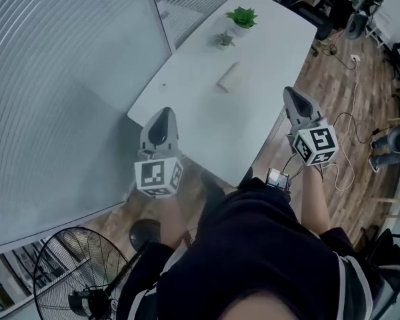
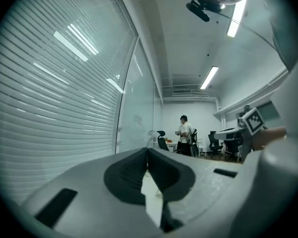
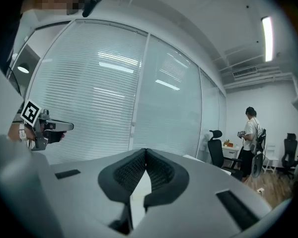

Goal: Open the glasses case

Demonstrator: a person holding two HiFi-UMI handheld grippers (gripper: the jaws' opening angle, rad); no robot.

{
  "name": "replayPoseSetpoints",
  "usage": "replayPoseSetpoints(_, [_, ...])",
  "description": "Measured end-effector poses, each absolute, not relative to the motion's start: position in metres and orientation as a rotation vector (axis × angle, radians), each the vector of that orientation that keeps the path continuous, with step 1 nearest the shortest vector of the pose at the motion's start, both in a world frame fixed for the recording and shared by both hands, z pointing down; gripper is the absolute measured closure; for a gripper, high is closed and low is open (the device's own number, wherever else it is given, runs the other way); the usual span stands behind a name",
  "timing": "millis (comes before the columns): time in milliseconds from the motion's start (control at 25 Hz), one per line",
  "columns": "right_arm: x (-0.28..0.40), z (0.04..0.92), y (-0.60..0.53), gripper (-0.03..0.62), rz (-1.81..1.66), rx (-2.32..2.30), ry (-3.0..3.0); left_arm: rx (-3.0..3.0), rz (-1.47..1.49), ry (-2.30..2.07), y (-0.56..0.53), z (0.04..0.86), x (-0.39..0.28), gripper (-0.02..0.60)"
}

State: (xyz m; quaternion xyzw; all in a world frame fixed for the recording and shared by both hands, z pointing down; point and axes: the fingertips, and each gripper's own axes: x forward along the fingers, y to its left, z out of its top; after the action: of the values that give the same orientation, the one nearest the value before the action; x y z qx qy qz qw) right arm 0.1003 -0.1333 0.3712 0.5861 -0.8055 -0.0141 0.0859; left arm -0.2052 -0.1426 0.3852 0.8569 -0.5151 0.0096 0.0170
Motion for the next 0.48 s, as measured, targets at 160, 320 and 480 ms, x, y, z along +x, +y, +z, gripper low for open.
replayPoseSetpoints(160, [0.106,0.369,-0.153,0.579,-0.053,1.725,-2.433,2.607,0.045,-1.672,-0.158,0.387,-0.217,0.58])
replayPoseSetpoints(320, [0.119,0.391,-0.174,0.579,-0.005,1.675,-2.484,2.558,0.086,-1.742,-0.168,0.383,-0.208,0.58])
replayPoseSetpoints(480, [0.134,0.415,-0.193,0.579,0.06,1.619,-2.533,2.526,0.146,-1.775,-0.176,0.386,-0.197,0.58])
